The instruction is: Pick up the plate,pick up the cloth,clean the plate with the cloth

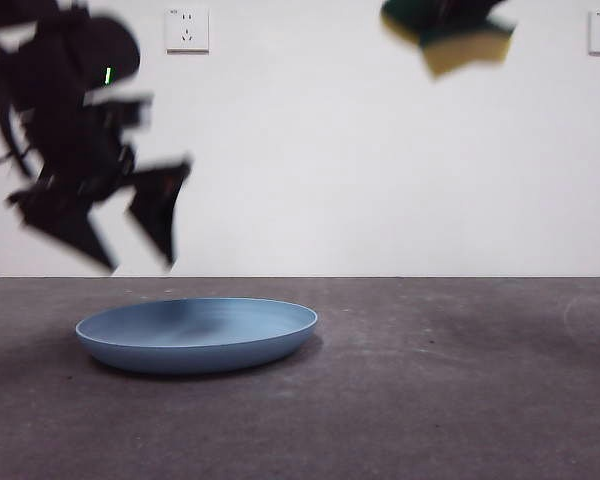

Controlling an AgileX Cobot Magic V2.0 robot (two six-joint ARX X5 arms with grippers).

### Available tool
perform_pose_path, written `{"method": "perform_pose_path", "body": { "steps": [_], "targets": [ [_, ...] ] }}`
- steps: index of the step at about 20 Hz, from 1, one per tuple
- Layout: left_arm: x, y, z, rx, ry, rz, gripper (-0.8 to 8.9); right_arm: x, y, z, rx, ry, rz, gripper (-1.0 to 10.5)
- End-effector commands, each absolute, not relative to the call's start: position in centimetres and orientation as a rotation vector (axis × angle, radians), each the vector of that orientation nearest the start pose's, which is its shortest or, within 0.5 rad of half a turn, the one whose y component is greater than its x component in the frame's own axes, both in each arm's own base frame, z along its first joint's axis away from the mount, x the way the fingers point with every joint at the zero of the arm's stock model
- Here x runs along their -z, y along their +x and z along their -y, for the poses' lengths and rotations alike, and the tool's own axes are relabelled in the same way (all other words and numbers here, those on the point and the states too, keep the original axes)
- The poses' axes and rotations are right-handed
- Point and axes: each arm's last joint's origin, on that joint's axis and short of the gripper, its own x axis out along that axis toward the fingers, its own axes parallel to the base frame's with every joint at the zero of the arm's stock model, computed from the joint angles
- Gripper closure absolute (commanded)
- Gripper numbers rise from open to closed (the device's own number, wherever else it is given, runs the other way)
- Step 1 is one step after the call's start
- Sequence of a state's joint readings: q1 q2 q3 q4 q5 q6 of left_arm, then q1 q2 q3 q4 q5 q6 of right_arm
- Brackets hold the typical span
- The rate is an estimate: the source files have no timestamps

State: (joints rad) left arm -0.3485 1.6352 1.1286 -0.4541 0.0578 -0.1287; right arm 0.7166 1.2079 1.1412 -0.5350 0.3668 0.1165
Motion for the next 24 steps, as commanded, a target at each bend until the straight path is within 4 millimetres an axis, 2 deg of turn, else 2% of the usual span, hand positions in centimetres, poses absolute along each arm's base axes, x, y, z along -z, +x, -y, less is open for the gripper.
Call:
{"method": "perform_pose_path", "body": {
  "steps": [1,4,7,10,12,14,16,17,21,24],
  "targets": [
    [-24.8,30.8,12.4,0.395,-0.012,-0.941,4.59,-31.3,21.9,-17.3,-0.289,-0.235,-0.618,9.6],
    [-27.1,29.9,12.9,0.437,-0.014,-0.899,4.59,-28.5,24.1,-18.0,-0.309,-0.245,-0.716,9.6],
    [-29.4,28.3,13.2,0.479,-0.013,-0.846,4.59,-25.0,26.6,-18.3,-0.372,-0.17,-0.867,9.4],
    [-31.5,25.9,13.2,0.558,-0.023,-0.818,4.59,-21.6,28.9,-17.5,-0.372,-0.093,-1.004,9.4],
    [-32.8,24.3,13.1,0.582,-0.018,-0.795,4.59,-20.1,29.8,-16.8,-0.375,-0.06,-1.065,9.4],
    [-33.9,22.9,13.0,0.607,-0.015,-0.763,4.59,-19.3,30.3,-16.2,-0.39,-0.025,-1.107,9.2],
    [-34.9,21.8,12.9,0.629,-0.016,-0.726,4.59,-19.1,30.5,-15.7,-0.374,-0.025,-1.124,7.5],
    [-35.2,21.4,12.9,0.637,-0.016,-0.709,4.59,-19.0,30.6,-15.5,-0.371,-0.028,-1.128,7.0],
    [-35.5,21.0,12.7,0.641,-0.016,-0.698,4.6,-19.0,30.6,-15.1,-0.356,-0.03,-1.143,6.8],
    [-35.5,21.0,12.7,0.639,-0.013,-0.707,4.6,-18.9,30.6,-15.0,-0.349,-0.04,-1.15,5.2]
  ]
}}
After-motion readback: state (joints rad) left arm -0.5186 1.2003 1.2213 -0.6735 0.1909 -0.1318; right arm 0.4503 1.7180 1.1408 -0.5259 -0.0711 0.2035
